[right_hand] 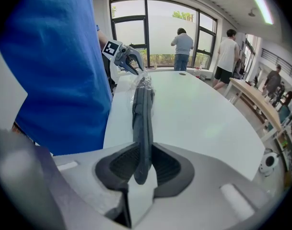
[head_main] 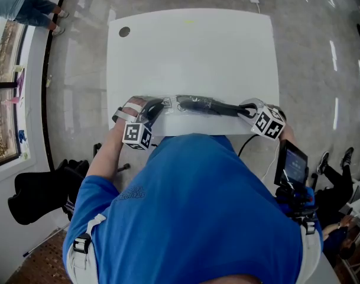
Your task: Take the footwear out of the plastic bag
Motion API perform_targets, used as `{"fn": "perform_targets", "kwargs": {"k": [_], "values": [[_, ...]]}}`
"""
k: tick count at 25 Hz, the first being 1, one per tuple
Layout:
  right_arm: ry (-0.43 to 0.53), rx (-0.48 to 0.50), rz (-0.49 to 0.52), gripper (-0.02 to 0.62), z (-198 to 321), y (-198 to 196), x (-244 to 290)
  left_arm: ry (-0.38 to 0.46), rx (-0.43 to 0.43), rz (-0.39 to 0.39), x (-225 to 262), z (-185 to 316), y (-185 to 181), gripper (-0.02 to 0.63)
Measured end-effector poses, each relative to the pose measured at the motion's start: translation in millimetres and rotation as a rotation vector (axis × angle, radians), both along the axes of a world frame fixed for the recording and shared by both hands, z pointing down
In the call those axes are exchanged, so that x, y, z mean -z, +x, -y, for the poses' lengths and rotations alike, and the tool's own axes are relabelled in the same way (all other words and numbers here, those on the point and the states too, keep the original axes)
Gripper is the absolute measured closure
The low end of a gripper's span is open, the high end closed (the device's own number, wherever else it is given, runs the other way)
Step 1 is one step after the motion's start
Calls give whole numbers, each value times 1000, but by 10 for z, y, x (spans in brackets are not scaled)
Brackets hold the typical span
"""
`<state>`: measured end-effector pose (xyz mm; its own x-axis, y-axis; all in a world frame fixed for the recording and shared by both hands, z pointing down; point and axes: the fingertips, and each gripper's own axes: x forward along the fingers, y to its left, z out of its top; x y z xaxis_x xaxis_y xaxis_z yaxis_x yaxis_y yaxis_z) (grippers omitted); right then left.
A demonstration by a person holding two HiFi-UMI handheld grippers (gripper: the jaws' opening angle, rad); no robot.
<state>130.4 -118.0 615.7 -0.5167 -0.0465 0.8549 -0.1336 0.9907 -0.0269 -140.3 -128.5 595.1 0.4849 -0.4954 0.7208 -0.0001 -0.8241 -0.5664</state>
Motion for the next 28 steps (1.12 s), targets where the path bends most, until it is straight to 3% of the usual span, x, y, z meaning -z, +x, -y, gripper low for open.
{"fn": "perform_targets", "kwargs": {"k": [15, 23, 28], "values": [[-63, -298, 52, 515, -19, 735, -159, -35, 68, 35, -253, 322, -208, 538], [-148, -580, 166, 515, -22, 1023, -224, -73, 78, 42, -366, 440, -211, 540], [-260, -813, 267, 515, 7, 1123, -329, -84, 99, 46, -467, 553, -212, 534]]}}
